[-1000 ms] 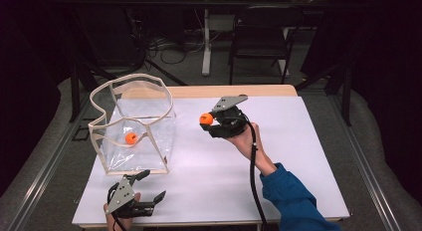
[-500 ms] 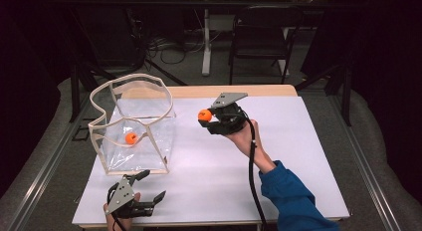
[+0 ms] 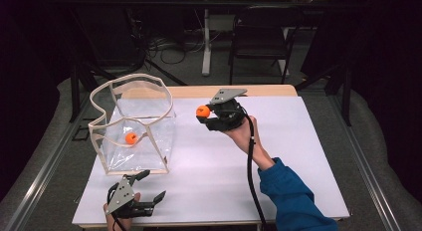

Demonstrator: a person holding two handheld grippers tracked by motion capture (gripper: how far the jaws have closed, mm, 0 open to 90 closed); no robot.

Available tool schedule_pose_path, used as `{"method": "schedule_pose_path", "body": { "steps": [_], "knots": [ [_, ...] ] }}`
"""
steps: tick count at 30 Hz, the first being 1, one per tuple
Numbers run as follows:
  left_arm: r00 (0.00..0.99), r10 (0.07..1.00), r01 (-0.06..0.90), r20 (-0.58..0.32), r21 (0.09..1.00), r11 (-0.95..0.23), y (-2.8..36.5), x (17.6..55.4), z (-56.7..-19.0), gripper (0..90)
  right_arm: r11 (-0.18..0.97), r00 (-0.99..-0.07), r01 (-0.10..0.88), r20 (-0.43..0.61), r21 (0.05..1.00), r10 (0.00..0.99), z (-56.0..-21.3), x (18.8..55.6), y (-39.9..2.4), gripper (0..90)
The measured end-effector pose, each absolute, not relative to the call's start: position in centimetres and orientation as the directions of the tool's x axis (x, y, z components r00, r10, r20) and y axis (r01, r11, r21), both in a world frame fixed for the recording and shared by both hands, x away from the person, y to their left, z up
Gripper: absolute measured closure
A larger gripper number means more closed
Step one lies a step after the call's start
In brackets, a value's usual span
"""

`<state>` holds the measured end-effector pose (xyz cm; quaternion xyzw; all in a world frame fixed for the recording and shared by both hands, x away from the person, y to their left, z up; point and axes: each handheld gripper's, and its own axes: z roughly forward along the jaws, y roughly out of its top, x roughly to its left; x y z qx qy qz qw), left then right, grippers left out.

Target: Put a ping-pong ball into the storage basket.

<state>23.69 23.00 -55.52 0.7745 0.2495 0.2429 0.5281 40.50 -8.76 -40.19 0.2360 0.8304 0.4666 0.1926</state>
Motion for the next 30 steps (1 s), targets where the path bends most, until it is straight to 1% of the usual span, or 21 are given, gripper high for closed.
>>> {"method": "schedule_pose_path", "body": {
  "steps": [30],
  "knots": [
    [0.76, 0.64, 0.131, 0.111, 0.939, -0.319, 23.0, 23.7, -55.5, 15.8, 0.448, -0.825, 0.176, -0.117, 0.877, 0.553, -38.5, 41.1, -7.3, 51.0]
  ]
}}
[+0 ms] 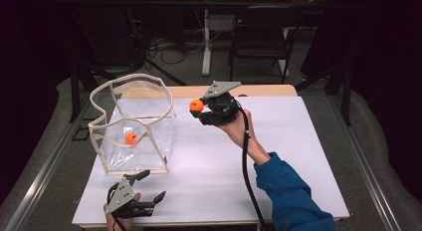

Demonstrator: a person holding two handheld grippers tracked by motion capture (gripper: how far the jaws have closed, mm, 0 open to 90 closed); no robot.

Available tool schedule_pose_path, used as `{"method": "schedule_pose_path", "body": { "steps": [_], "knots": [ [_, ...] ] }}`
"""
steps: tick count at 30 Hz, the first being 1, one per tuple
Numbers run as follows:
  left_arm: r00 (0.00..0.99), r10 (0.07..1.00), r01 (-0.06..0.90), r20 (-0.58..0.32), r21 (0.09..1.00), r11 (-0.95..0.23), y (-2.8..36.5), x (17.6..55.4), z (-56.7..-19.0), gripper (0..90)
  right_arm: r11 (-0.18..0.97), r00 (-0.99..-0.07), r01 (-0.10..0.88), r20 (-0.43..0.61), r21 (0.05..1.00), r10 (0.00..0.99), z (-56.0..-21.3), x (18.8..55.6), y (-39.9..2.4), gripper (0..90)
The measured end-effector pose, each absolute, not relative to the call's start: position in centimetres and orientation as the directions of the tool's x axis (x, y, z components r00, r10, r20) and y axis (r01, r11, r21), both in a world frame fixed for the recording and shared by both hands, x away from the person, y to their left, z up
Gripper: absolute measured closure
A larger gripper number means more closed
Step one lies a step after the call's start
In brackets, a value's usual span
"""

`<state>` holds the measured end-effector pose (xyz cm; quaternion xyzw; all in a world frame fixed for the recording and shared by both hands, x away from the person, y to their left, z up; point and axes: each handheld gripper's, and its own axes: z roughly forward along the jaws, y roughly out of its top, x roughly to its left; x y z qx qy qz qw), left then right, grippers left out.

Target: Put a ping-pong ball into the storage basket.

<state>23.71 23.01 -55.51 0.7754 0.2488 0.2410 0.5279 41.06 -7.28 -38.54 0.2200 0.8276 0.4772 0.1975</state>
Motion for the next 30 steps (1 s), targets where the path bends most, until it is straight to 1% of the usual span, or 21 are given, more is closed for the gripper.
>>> {"method": "schedule_pose_path", "body": {
  "steps": [23, 30],
  "knots": [
    [0.759, 0.642, 0.132, 0.107, 0.94, -0.313, 23.1, 23.8, -55.5, 15.8, 0.449, -0.835, 0.155, -0.126, 0.88, 0.535, -37.4, 41.7, -6.1, 51.0],
    [0.761, 0.64, 0.132, 0.108, 0.94, -0.315, 23.1, 23.7, -55.5, 15.8, 0.434, -0.837, 0.146, -0.123, 0.889, 0.533, -36.9, 41.7, -5.6, 51.0]
  ]
}}
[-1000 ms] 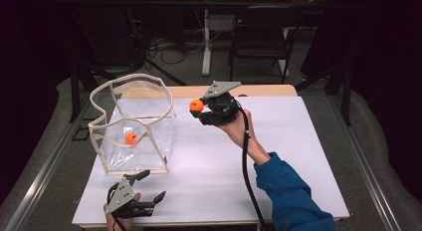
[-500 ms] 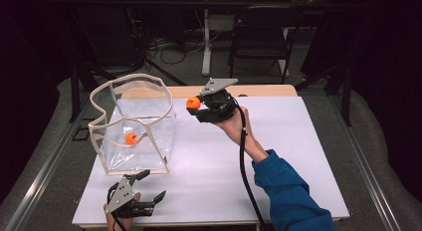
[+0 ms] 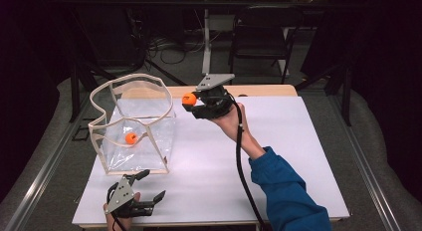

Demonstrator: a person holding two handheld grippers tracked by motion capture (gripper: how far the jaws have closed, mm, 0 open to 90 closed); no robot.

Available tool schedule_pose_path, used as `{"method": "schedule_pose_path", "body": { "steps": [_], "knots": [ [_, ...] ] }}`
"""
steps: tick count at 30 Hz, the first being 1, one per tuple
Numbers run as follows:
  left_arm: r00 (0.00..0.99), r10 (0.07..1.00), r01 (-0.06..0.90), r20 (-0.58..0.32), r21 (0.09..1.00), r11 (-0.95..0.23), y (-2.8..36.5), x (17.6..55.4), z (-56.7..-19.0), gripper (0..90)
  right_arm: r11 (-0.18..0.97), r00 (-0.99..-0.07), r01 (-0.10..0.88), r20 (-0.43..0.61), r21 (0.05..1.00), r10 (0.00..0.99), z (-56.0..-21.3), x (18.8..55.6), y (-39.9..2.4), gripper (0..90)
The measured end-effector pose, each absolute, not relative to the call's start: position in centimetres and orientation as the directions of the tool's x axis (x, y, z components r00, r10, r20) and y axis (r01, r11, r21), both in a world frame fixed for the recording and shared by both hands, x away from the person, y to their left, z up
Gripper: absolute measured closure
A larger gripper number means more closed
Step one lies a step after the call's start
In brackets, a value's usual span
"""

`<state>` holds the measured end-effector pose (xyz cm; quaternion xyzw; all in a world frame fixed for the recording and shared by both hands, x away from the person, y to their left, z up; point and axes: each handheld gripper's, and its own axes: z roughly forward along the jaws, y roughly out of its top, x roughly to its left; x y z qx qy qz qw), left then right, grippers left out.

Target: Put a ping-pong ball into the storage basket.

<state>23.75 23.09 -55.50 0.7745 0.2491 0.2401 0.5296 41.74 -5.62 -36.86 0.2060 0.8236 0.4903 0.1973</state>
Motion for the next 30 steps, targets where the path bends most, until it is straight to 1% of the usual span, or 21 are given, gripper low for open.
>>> {"method": "schedule_pose_path", "body": {
  "steps": [30],
  "knots": [
    [0.761, 0.64, 0.132, 0.109, 0.939, -0.317, 23.1, 23.8, -55.5, 15.8, 0.42, -0.839, 0.115, -0.138, 0.9, 0.526, -34.8, 42.7, -3.8, 51.0]
  ]
}}
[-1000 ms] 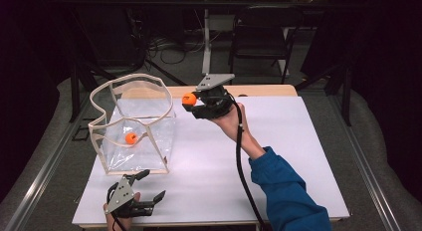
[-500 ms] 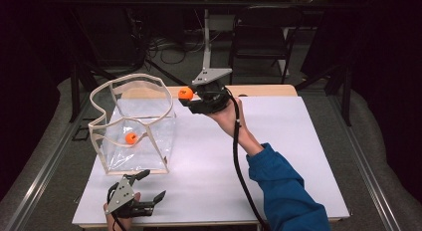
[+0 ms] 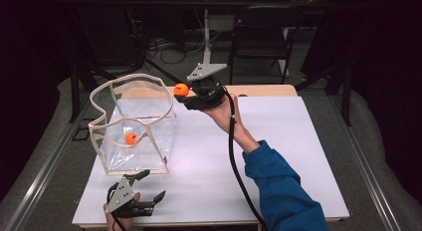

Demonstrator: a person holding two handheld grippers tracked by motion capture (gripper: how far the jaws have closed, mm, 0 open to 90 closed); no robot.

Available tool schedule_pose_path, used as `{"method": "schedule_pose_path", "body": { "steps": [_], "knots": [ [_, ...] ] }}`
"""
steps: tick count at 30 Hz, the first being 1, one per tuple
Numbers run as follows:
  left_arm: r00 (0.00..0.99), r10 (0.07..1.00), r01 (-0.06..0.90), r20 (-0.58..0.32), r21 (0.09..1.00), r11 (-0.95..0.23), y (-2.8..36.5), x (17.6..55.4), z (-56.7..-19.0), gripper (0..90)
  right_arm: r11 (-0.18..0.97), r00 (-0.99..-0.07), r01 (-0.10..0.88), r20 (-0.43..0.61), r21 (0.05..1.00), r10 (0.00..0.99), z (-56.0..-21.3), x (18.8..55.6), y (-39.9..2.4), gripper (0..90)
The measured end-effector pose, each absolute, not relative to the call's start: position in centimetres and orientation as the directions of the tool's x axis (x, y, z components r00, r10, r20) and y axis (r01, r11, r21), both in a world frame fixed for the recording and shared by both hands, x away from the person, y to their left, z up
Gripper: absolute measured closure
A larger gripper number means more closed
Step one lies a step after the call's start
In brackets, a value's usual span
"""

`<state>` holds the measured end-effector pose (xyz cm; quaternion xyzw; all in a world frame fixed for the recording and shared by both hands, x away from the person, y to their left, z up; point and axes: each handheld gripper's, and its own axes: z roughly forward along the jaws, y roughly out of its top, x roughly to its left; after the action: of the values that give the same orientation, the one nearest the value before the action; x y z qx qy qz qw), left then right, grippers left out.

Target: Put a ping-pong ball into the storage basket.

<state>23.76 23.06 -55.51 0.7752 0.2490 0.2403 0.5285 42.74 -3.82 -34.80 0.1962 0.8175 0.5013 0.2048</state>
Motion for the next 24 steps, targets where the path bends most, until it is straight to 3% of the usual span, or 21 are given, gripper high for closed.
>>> {"method": "schedule_pose_path", "body": {
  "steps": [24],
  "knots": [
    [0.76, 0.641, 0.131, 0.107, 0.941, -0.312, 23.0, 23.7, -55.5, 15.8, 0.445, -0.854, 0.084, -0.166, 0.891, 0.494, -33.8, 42.7, -1.6, 51.0]
  ]
}}
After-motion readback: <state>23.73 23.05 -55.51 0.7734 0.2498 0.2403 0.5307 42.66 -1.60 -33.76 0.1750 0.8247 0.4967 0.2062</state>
